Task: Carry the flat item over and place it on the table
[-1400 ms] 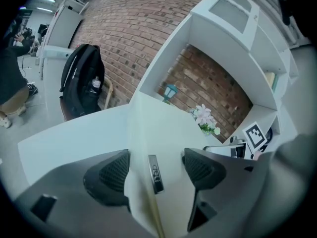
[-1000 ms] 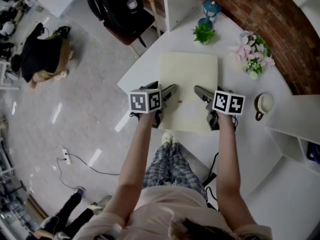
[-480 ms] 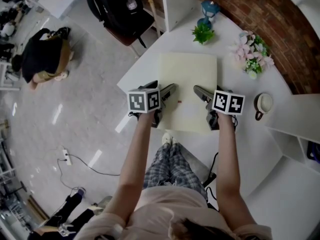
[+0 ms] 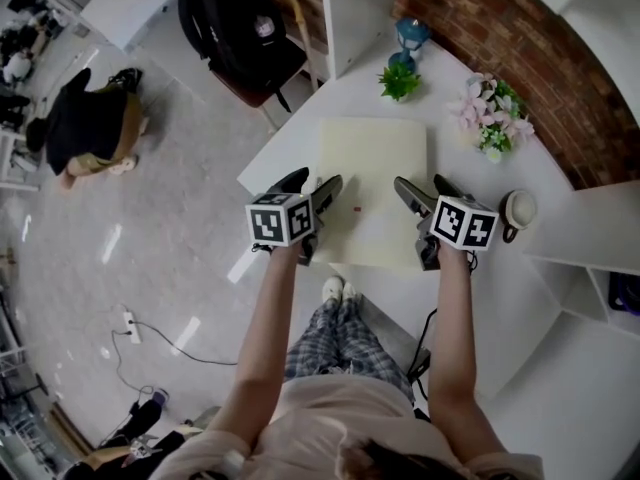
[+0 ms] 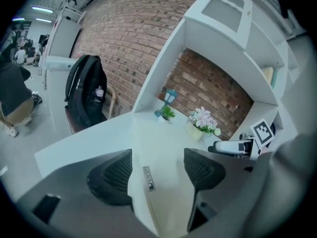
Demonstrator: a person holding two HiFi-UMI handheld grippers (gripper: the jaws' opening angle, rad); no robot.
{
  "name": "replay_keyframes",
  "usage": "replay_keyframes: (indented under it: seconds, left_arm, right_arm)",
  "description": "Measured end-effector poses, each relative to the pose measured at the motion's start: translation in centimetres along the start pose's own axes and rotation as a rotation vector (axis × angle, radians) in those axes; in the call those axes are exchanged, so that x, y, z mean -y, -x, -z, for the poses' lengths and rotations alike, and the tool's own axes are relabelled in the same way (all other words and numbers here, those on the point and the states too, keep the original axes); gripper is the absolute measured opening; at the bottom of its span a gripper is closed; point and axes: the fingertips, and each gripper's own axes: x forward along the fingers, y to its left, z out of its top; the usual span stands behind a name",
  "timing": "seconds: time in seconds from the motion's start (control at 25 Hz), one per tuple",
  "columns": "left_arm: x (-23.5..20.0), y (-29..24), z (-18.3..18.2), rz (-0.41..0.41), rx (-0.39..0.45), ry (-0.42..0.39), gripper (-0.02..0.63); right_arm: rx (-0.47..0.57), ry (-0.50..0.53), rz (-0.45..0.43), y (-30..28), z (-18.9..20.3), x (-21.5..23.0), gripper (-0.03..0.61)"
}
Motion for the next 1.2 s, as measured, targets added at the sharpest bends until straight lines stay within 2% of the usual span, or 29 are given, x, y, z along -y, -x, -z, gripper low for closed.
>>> replay_keyframes:
  seconds: [0.08,0.12,0.16,0.32,0.52,0.76,1.2]
  left_arm:
    - [0.8,1.5,-1.2,0.009,0.056,-0.049,0.337]
    - [1.4,2.4,-1.9,0.017,0.087,-0.076,0.335]
    - [2.1,3.3,-2.6,0.026,0.12,-0.105,0.321]
    - [4.8,7.3,-5.0,0.039,0.24,-0.199,0.237]
    - [7.9,12.7,-7.0,0.035,0.368,-0.288,0.144]
    - [10.5,17.8,-7.9,0.029,0.483,-0.361,0.07]
    - [13.7,23.4,-8.2,0.064,0.604,-0.4,0.029]
  right_arm:
    - [0.067,0.042,0.008,1.8,-1.0,-0.4,0.448]
    - [0.108,0.07,0.016,2.9,-1.6,-0.7,0.384]
    - [0.152,0.099,0.026,4.0,-2.3,-1.2,0.356]
    - [0.314,0.183,0.059,8.6,-4.1,-3.1,0.277]
    - [0.469,0.246,0.093,14.3,-5.1,-5.2,0.171]
    - [0.601,0.3,0.122,19.9,-5.8,-7.2,0.1]
    - [0.73,0.353,0.179,26.3,-5.3,-9.2,0.038]
